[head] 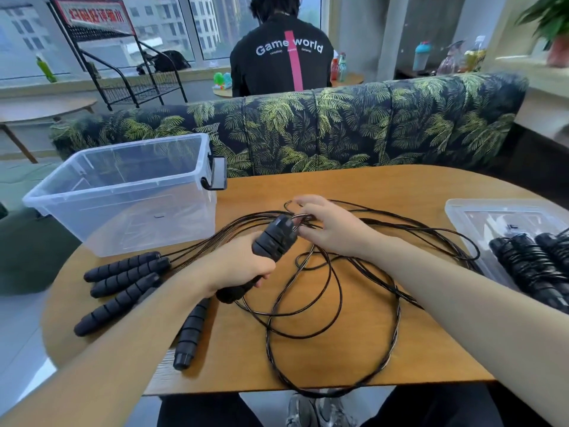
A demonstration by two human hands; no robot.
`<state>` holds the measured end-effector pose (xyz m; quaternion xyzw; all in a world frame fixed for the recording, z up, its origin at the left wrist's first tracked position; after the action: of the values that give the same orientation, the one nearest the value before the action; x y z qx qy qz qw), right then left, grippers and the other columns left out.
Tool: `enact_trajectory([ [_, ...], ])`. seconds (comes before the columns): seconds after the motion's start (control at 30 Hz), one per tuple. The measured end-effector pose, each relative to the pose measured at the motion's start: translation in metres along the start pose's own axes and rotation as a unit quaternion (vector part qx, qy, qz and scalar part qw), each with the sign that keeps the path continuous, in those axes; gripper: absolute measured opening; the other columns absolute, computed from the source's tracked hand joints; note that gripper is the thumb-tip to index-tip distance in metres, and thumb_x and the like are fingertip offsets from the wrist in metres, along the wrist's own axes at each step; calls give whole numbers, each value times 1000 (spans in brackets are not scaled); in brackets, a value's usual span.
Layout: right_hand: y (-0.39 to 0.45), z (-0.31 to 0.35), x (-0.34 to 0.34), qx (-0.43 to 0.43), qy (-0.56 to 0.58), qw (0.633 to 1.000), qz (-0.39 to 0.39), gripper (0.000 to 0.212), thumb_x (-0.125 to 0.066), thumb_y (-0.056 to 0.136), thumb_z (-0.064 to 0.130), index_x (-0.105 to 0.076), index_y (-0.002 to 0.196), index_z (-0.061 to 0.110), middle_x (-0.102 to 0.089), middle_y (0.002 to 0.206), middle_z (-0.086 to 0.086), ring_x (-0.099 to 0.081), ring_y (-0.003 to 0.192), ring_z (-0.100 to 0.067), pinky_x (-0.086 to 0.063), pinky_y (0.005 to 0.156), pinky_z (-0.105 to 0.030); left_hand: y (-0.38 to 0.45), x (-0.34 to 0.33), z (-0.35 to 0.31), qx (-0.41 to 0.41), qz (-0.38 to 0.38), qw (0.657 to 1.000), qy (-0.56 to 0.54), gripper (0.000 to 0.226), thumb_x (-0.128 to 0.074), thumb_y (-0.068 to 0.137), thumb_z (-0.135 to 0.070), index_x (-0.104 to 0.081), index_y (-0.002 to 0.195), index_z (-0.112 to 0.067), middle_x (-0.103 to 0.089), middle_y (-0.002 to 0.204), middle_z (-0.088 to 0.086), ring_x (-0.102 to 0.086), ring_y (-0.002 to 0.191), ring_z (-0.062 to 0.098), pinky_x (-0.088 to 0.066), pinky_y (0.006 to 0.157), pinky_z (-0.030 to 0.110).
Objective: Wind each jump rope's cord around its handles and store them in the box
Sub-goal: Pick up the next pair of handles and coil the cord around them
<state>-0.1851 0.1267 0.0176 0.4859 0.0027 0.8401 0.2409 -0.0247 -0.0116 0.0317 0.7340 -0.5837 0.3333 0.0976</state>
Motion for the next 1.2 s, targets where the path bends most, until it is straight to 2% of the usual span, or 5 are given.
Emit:
enact_trajectory([
  [0.13,-11,9,2,-46,112,993,-3,19,-49,104,28,-57,87,26,-66,83,5,-65,83,-16,-54,80,-40,-13,4,4,1,24,997,-73,16,-69,90,-11,-57,95,-21,-65,66,-6,-62,63,11,-54,65,28],
  [0.4,-10,5,22,-94,152,984,-12,27,-52,103,34,-54,80,21,-50,52,20,-44,50,4,-34,60,-28,-34,11,18,37,90,982,-163,26,-65,91,0,-60,113,-13,-69,82,0,-66,75,15,-58,69,32],
  [0.77,-17,15,22,-203,217,954,33,24,-55,102,32,-56,83,16,-39,55,8,-29,44,-8,-25,40,-20,-66,-8,39,-50,139,927,-345,69,-66,75,-24,-43,136,-2,-70,95,8,-62,72,18,-52,66,32],
  [0.97,-23,15,18,-277,217,935,35,23,-55,101,34,-60,85,19,-38,60,4,-27,45,-10,-20,38,-21,-68,-20,48,-1,84,940,-329,39,-57,101,-39,-50,138,-29,-72,122,12,-70,109,35,-54,98,54],
  [1.2,-25,32,15,-270,243,932,0,27,-52,102,36,-56,79,24,-37,59,6,-26,47,-11,-19,41,-23,-65,-34,40,57,57,895,-438,41,-51,102,-41,-54,137,-20,-72,122,17,-71,94,34,-56,88,45],
])
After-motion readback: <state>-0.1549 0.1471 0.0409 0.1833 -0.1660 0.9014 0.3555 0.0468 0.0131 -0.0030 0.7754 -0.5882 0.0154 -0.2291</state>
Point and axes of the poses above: each hand's wrist, its own y-axis towards the middle knuckle, its own x-axis out of the back of the hand, z = x × y, the point moved 2 cm from there along y, towards the middle knuckle
